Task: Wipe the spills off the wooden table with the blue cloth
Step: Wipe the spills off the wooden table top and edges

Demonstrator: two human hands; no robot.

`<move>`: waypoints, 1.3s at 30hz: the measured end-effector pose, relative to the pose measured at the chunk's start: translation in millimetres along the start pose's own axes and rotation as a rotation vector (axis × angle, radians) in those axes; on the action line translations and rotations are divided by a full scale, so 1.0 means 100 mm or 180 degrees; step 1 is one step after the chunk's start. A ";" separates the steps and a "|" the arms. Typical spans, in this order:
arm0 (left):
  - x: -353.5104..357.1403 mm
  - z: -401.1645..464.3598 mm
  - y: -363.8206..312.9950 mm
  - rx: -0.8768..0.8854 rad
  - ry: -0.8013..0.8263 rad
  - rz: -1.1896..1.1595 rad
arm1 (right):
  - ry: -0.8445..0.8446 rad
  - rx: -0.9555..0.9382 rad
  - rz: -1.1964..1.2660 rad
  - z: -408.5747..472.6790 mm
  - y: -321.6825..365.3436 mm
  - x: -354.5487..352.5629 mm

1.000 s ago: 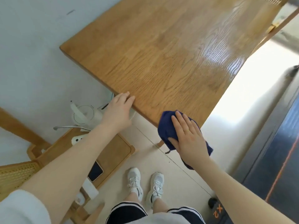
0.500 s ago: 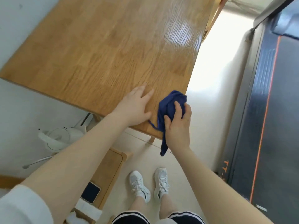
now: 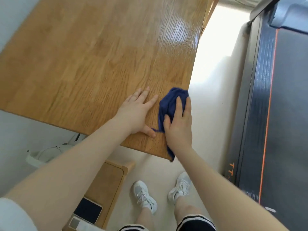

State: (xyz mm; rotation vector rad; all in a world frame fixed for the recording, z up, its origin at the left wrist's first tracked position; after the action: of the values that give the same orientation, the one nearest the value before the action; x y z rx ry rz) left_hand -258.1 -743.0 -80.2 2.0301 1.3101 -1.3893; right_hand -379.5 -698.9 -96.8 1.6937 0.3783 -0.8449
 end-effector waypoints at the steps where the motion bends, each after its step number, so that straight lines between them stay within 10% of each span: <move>1: -0.01 0.01 0.00 0.0002 0.0011 -0.0001 | 0.0079 -0.0013 0.0035 -0.09 -0.01 0.01; 10: -0.01 0.00 0.07 -0.0296 0.0312 -0.0374 | 0.0148 0.0171 0.0116 1.51 0.10 -0.07; 22: -0.56 0.21 -0.06 -0.1529 -0.0253 -0.0480 | 0.0713 -0.0316 0.0708 1.14 0.08 -0.01; 39: -1.37 1.41 -0.08 -0.0705 -0.0889 -0.0419 | 0.0863 -0.0183 0.0947 2.44 0.05 -0.16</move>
State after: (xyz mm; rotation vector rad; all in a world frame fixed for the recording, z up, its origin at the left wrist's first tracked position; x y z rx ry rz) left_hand -353.1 -905.9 -24.3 1.5687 1.4204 -1.4500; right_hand -469.3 -926.0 -104.1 1.7607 0.3189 -0.3847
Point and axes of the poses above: each hand's wrist, its own z-axis towards the middle knuckle, its own x-axis out of the palm, y = z × x, the point moved 8 cm from there along z, towards the middle knuckle, and after that the axes turned 7 degrees about x, right-handed, at the moved point
